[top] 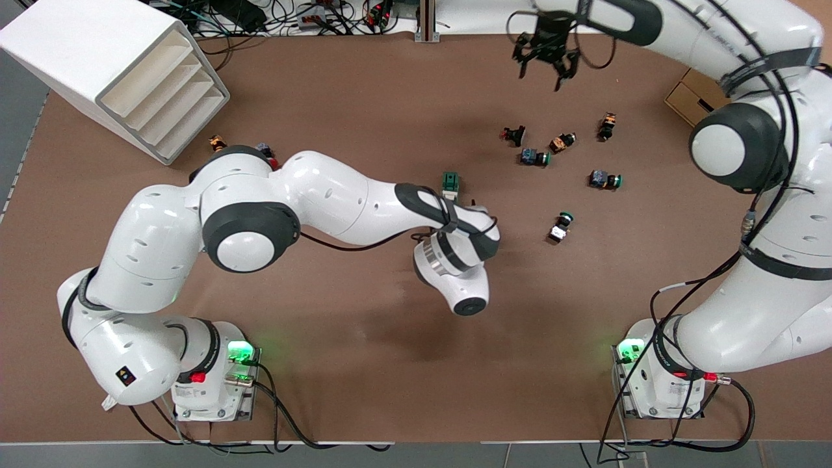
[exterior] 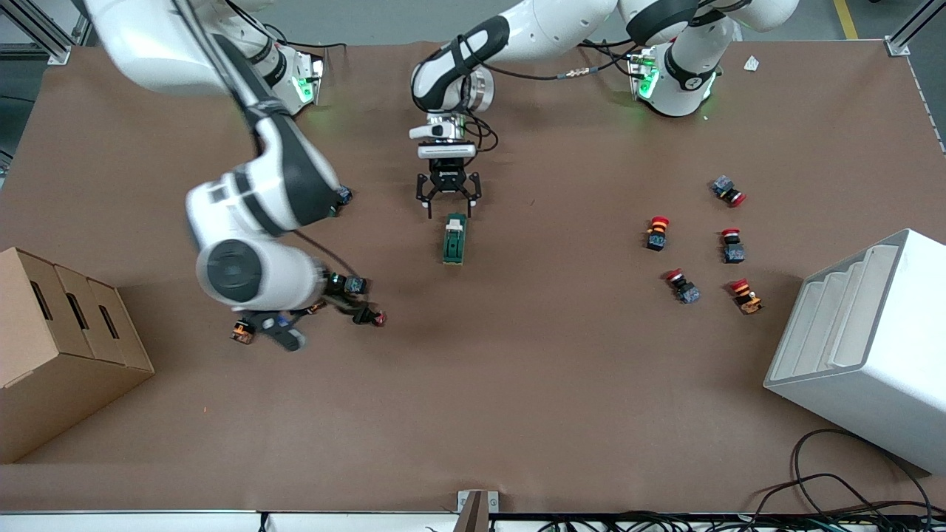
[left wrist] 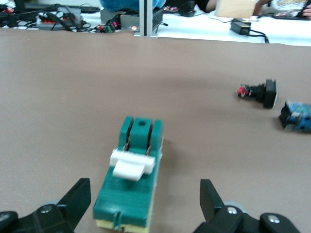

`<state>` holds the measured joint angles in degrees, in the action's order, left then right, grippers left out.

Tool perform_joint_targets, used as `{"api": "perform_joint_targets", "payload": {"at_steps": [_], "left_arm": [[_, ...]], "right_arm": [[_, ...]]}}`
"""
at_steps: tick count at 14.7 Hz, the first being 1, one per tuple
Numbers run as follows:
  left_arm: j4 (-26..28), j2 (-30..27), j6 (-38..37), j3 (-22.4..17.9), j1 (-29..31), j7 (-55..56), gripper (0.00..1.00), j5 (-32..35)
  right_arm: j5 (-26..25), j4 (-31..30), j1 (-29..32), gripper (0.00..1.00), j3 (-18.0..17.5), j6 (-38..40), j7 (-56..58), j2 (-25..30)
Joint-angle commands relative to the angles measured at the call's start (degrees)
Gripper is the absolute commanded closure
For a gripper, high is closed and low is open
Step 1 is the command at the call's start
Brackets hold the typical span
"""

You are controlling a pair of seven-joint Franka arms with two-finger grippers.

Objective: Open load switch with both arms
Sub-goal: 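Withdraw the right gripper while the left gripper lifts off the switch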

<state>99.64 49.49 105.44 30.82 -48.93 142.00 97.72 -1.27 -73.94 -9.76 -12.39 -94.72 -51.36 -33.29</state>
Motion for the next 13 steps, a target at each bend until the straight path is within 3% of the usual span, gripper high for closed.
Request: {"api": "perform_joint_targets", "payload": {"at_steps": [1,5,9,13], "left_arm": [[-3.7,-3.6,0.4,0.7,0.4,-5.8,0.01,-7.8],[-9.6,-7.5,0.6,1.3,3.6,-16.7,0.01,-20.6],[-13.5,-14.0,0.7,1.2,9.6,-31.3,0.01,-38.1],[-13.6,-22.0,0.5,1.1,18.4,-45.5,0.0,-53.1]], "right_arm": [[-1.3,-2.3,6.3,0.0,-1.0,0.4,15.4,4.3],[-2.8,-2.6,14.4,0.0,-1.1,2.8,33.0,8.4],[-2.8,-2.5,15.9,0.0,-0.7,4.9,35.8,10.6],[-2.1,-2.2,12.6,0.0,6.3,7.7,40.3,13.1]]}}
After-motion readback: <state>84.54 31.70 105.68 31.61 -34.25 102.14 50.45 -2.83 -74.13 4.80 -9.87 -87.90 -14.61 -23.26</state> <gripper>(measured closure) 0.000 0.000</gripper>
